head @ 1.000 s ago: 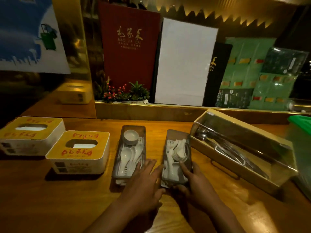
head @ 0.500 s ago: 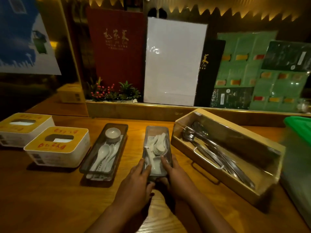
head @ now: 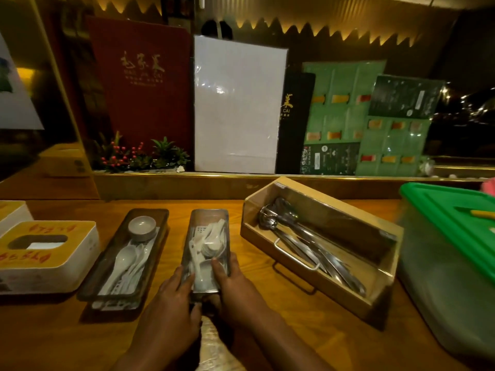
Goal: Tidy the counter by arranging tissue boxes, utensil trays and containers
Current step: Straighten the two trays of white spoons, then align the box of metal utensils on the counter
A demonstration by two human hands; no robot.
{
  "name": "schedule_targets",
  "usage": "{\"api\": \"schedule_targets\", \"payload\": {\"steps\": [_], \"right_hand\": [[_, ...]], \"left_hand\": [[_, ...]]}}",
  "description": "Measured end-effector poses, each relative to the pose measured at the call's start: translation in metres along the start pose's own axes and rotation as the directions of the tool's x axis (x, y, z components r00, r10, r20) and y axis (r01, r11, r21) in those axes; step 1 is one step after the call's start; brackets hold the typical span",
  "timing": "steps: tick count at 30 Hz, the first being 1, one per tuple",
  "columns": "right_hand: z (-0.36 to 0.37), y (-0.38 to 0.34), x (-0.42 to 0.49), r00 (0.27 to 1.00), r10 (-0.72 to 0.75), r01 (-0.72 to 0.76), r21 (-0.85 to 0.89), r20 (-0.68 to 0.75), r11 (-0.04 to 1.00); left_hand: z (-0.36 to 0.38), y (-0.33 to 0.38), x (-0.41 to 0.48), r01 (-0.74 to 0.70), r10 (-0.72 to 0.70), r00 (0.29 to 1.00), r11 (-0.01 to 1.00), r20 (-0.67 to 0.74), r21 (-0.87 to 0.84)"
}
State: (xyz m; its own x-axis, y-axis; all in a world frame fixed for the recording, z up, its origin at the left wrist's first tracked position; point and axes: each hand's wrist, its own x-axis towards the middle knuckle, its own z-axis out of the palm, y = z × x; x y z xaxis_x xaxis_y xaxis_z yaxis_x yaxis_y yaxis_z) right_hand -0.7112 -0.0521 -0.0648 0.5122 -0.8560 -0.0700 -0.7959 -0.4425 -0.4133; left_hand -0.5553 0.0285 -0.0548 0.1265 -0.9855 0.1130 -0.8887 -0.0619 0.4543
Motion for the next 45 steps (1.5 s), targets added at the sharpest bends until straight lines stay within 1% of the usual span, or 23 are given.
{"api": "schedule_targets", "payload": {"steps": [4, 5, 7, 8, 9, 11, 12, 13, 14, 15, 16, 17, 19, 21, 23, 27, 30, 32, 36, 39, 40, 42, 45], "right_hand": [[-0.014, 0.001, -0.015, 0.998, -0.014, 0.012, 0.034, 0.062, 0.999], [-0.021, 0.004, -0.023, 0.999, -0.005, 0.003, 0.064, 0.041, 0.998], [-0.039, 0.018, -0.043, 0.993, 0.057, -0.046, 0.111, -0.101, 0.993], [-0.050, 0.027, -0.055, 0.961, 0.101, -0.073, 0.115, -0.258, 0.991], [-0.061, 0.038, -0.067, 0.881, 0.146, -0.110, 0.105, -0.450, 0.988], [-0.081, 0.066, -0.093, 0.600, 0.216, -0.231, 0.091, -0.770, 0.969], [-0.089, 0.080, -0.106, 0.463, 0.259, -0.307, 0.121, -0.848, 0.944], [-0.097, 0.092, -0.119, 0.358, 0.328, -0.375, 0.187, -0.874, 0.908], [-0.098, 0.109, -0.131, 0.291, 0.417, -0.420, 0.276, -0.861, 0.864], [-0.100, 0.120, -0.140, 0.264, 0.509, -0.453, 0.361, -0.819, 0.815], [-0.100, 0.131, -0.147, 0.281, 0.595, -0.460, 0.439, -0.753, 0.772], [-0.098, 0.139, -0.150, 0.327, 0.662, -0.431, 0.517, -0.674, 0.739], [-0.092, 0.148, -0.151, 0.421, 0.742, -0.306, 0.688, -0.523, 0.658], [-0.088, 0.159, -0.149, 0.463, 0.762, -0.234, 0.767, -0.452, 0.598], [-0.089, 0.173, -0.147, 0.468, 0.772, -0.189, 0.805, -0.429, 0.562], [-0.100, 0.204, -0.137, 0.538, 0.780, -0.143, 0.878, -0.319, 0.457], [-0.107, 0.226, -0.122, 0.585, 0.760, -0.115, 0.899, -0.282, 0.422], [-0.110, 0.241, -0.109, 0.588, 0.769, -0.089, 0.925, -0.250, 0.369], [-0.132, 0.261, -0.084, 0.556, 0.764, -0.066, 0.899, -0.327, 0.432], [-0.135, 0.279, -0.069, 0.529, 0.770, -0.062, 0.888, -0.357, 0.455], [-0.137, 0.282, -0.067, 0.549, 0.756, -0.038, 0.893, -0.357, 0.449], [-0.143, 0.287, -0.064, 0.641, 0.693, 0.002, 0.904, -0.329, 0.427], [-0.147, 0.288, -0.060, 0.630, 0.690, 0.056, 0.907, -0.356, 0.416]], "left_hand": [[-0.006, 0.004, 0.008, 0.007, -0.007, 1.000, 1.000, 0.003, -0.008], [-0.008, 0.006, 0.013, -0.012, 0.012, 1.000, 1.000, -0.011, -0.022], [-0.012, 0.013, 0.028, -0.041, 0.038, 0.999, 0.995, -0.037, -0.087], [-0.014, 0.017, 0.040, -0.051, 0.046, 0.998, 0.991, -0.040, -0.122], [-0.015, 0.021, 0.053, -0.066, 0.060, 0.997, 0.986, -0.041, -0.156], [-0.014, 0.034, 0.083, -0.112, 0.099, 0.993, 0.965, -0.066, -0.239], [-0.013, 0.043, 0.097, -0.116, 0.096, 0.992, 0.953, -0.083, -0.280], [-0.012, 0.052, 0.111, -0.103, 0.079, 0.993, 0.947, -0.091, -0.305], [-0.010, 0.062, 0.124, -0.092, 0.066, 0.993, 0.943, -0.094, -0.320], [-0.008, 0.069, 0.137, -0.074, 0.050, 0.996, 0.933, -0.077, -0.351], [-0.004, 0.076, 0.148, -0.048, 0.032, 0.998, 0.908, -0.046, -0.416], [-0.001, 0.081, 0.158, -0.015, 0.011, 1.000, 0.867, -0.011, -0.499], [0.004, 0.089, 0.176, 0.053, -0.044, 0.999, 0.782, 0.029, -0.621], [0.012, 0.096, 0.192, 0.111, -0.092, 0.994, 0.725, 0.064, -0.680], [0.019, 0.104, 0.202, 0.135, -0.101, 0.991, 0.694, 0.090, -0.707], [0.039, 0.114, 0.205, 0.129, -0.132, 0.990, 0.696, 0.052, -0.707], [0.052, 0.118, 0.200, 0.112, -0.198, 0.979, 0.708, -0.044, -0.697], [0.055, 0.120, 0.197, 0.131, -0.255, 0.964, 0.705, -0.078, -0.697], [0.058, 0.138, 0.184, 0.176, -0.325, 0.942, 0.677, -0.076, -0.714], [0.059, 0.153, 0.163, 0.199, -0.365, 0.925, 0.701, -0.105, -0.685], [0.062, 0.156, 0.158, 0.201, -0.376, 0.919, 0.704, -0.118, -0.681], [0.070, 0.161, 0.139, 0.224, -0.451, 0.877, 0.685, -0.163, -0.693], [0.071, 0.163, 0.136, 0.224, -0.459, 0.874, 0.673, -0.161, -0.705]]}}
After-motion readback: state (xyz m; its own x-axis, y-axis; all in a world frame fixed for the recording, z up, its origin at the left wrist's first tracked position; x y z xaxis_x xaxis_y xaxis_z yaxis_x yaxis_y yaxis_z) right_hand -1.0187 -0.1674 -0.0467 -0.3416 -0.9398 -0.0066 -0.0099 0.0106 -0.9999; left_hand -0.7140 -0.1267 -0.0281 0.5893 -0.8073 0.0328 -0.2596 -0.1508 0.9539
